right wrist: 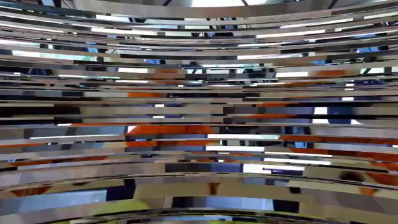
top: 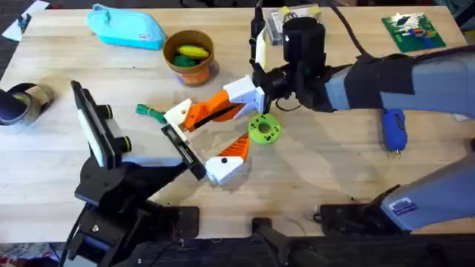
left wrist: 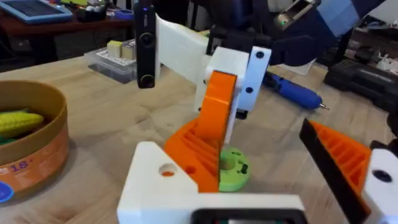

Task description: Pick up the gripper from the table and insert it into the empty holder that is missing its gripper. Then pick up a screw, insert it into the mounting hole, and use the screwdriver to tighten it. Finally, clean up the table by picking up the vegetable and placing it into the bucket.

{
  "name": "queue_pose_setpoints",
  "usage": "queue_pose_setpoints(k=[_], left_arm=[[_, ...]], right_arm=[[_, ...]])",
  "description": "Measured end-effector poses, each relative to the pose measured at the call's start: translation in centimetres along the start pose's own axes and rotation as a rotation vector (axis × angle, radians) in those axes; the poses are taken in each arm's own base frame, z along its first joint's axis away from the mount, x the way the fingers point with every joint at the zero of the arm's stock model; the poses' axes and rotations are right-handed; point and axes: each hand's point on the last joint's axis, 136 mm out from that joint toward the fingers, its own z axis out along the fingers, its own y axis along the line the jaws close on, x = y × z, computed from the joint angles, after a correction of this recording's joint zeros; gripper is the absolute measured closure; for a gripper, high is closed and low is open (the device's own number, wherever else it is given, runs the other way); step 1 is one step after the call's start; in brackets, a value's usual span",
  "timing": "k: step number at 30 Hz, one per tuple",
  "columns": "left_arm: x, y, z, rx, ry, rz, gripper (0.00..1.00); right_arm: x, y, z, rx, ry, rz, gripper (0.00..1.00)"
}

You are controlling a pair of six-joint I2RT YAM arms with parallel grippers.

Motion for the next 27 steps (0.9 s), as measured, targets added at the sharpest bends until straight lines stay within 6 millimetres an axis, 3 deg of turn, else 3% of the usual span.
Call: queue_pose_setpoints(k=[15, 27], left_arm=[[-0.1, 0.6, 0.0, -0.032, -0.006, 0.002, 0.010], [-0.2, 1.2, -0.1, -0.065, -0.010, -0.019, 0.010]], right_arm=[[-1.1, 0.5, 1.0, 0.021, -0.031, 0.020, 0.985], [-3.0, -0.3, 2.3, 0.021, -0.012, 0.037, 0.985]])
